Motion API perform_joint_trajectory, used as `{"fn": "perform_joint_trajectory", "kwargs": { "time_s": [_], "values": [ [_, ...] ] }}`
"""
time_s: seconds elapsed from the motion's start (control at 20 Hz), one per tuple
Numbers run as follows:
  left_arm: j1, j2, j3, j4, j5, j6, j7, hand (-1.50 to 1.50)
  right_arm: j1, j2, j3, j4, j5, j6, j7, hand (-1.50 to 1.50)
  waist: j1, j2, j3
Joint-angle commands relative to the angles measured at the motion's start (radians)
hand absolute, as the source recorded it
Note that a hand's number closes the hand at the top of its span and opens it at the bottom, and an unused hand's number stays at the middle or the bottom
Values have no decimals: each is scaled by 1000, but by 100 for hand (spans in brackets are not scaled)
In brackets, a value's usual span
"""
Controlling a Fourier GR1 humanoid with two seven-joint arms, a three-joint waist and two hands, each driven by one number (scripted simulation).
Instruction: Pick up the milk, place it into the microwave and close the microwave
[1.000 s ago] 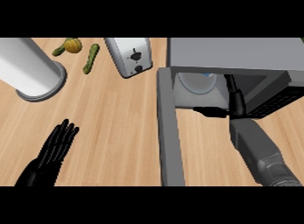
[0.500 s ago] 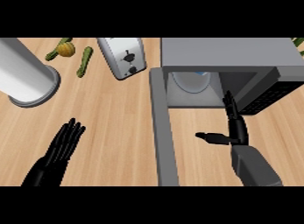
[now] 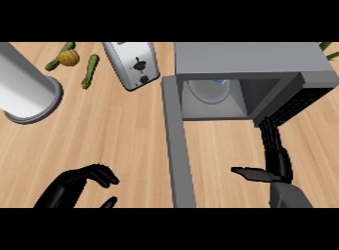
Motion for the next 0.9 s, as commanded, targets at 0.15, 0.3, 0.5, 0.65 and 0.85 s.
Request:
{"fn": "perform_joint_trajectory", "kwargs": {
  "time_s": [0.15,0.3,0.5,0.65,0.85],
  "values": [
    [-22,16,-91,83,-176,10,-54,150,254,-15,58,-311,-43,126,16,-150,-9,-1,-1],
    [-99,48,-137,133,-249,-22,-58,150,285,-23,76,-440,-64,123,111,-150,-11,0,-1],
    [-142,-3,-230,214,-344,8,-45,150,458,-45,92,-654,-106,167,153,-150,-14,2,-1],
    [-198,-56,-260,286,-345,1,-28,150,560,-24,108,-881,-146,147,262,-150,-12,4,-1],
    [-278,-130,-328,451,-372,62,-74,150,650,-55,81,-1022,-210,192,313,-150,-5,7,0]
  ]
}}
